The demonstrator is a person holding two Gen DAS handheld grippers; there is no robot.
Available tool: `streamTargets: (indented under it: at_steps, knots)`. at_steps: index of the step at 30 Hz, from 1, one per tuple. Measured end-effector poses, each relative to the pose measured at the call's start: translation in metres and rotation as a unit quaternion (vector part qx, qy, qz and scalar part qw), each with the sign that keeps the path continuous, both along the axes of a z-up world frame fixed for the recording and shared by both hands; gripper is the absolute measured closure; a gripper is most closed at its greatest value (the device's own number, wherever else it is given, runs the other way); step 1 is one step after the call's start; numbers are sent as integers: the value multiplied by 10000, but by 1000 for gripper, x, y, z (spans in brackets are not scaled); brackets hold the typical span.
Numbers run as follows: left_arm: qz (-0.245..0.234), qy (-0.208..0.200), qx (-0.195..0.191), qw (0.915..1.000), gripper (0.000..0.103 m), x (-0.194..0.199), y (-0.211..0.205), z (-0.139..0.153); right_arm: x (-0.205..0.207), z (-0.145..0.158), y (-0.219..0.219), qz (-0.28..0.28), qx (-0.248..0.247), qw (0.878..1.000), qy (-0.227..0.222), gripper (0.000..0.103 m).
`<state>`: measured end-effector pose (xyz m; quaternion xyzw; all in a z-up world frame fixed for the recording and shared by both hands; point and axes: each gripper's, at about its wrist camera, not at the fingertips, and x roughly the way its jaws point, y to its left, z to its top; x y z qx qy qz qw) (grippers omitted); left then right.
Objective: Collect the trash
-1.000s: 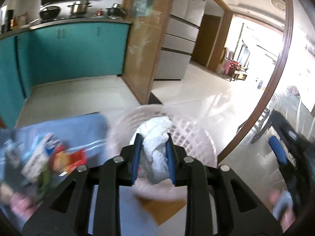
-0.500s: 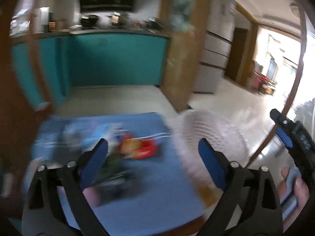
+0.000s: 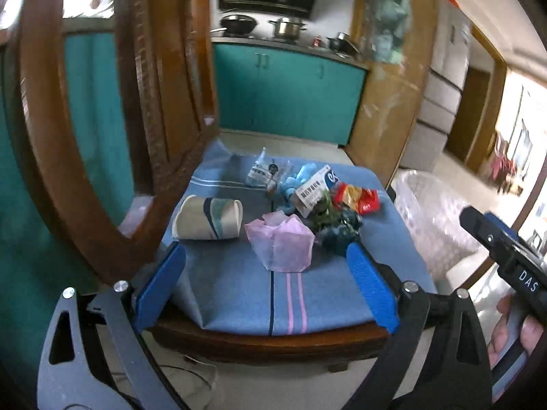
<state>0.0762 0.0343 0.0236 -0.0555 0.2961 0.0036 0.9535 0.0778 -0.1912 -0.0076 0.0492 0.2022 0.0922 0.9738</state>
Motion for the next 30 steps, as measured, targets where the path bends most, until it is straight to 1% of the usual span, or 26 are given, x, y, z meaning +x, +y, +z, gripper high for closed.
streamTargets:
  at_steps: [2,4,9,20,30]
  knots:
    - [-84,25,36,10000,8,-1,-9,-2,0,-2,5,13,-22,10000,15,15]
    - [-157,69,-41,9998,8,0,-9,-4,0,-3,4,-5,-45,10000,21,15]
    - [-242,71,-47,9997,8,-4,-14,-5,4,-3,2,-32,-29,10000,56,15]
    - [-253,92,-40,9996,8,-2,-16,-7,5,-4,0,-30,-44,10000,44,15]
    - [-282,174,-7,9995,8,3,-19,-14,4,-4,0,-33,-51,10000,41,15]
